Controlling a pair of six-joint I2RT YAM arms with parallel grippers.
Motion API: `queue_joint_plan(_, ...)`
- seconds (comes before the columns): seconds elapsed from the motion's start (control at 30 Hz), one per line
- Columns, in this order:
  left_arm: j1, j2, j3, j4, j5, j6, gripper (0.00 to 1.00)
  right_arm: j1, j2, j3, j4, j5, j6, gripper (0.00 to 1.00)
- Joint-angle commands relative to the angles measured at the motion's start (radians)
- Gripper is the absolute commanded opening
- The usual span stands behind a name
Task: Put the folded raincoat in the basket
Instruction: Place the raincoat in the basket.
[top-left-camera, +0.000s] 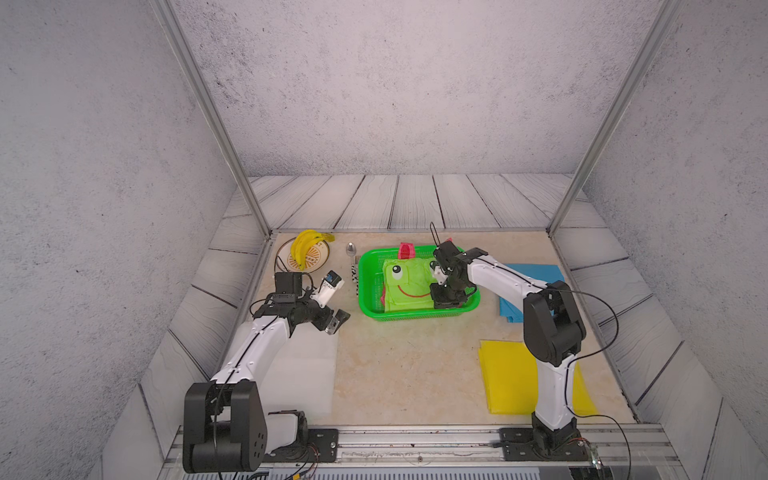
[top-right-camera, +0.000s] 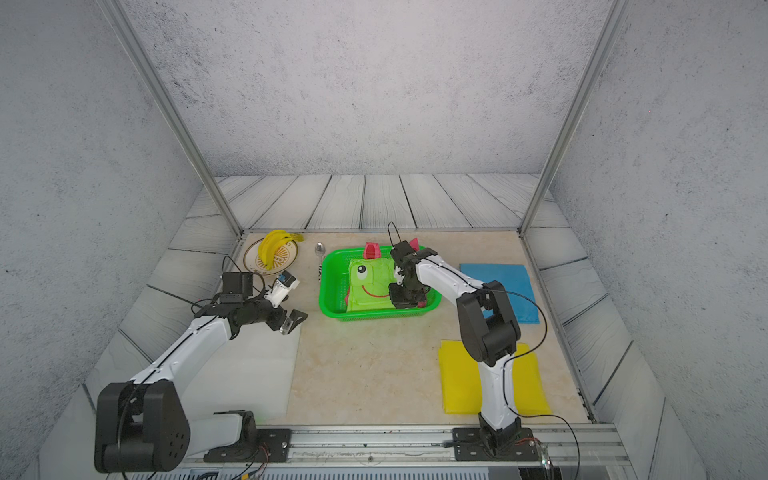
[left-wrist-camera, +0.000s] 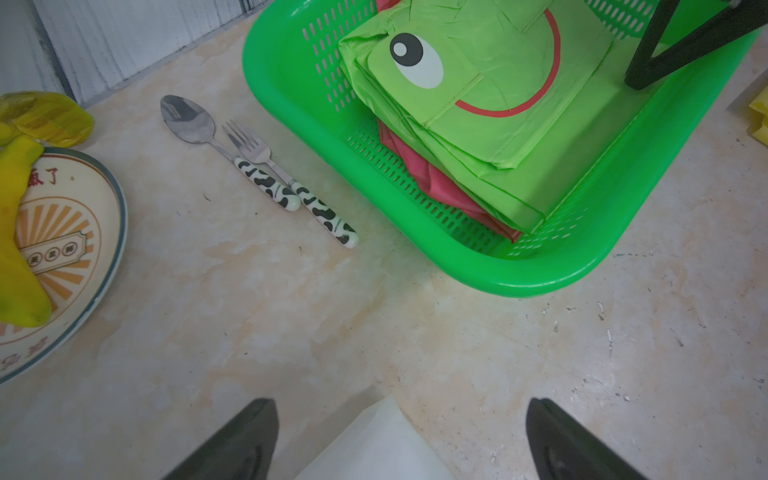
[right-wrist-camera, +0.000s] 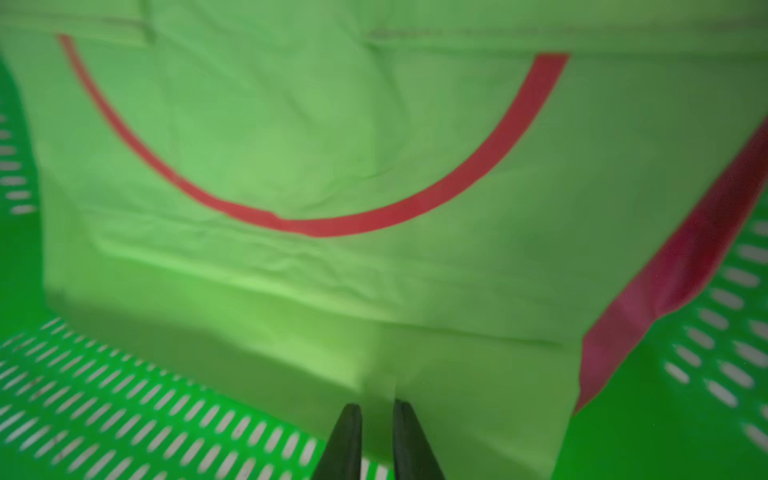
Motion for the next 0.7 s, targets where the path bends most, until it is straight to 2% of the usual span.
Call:
queue_joint_plan(0.0,0.013,-0.001,-0.008,-0.007,0.018,0.000,0.99,-0.018,0.030,0.020,-0.045,0.122,0.016,0.18)
queue_joint_plan(0.2,0.013,0.011,-0.002,-0.005,0.027,-0.017,1.00,-0.020,0.088,-0.024,0.025,0.115,0.003,0.18)
queue_joint_plan(0.37,0.016,-0.006,-0.009,-0.005,0.016,-0.011,1.00,-0.020,0.090,-0.001,0.059,0.102,-0.009,0.24)
queue_joint_plan(0.67,0.016,0.010,-0.010,0.007,-0.021,-0.005,1.00,-0.022,-0.138,-0.027,0.114,0.128,-0.046,0.26)
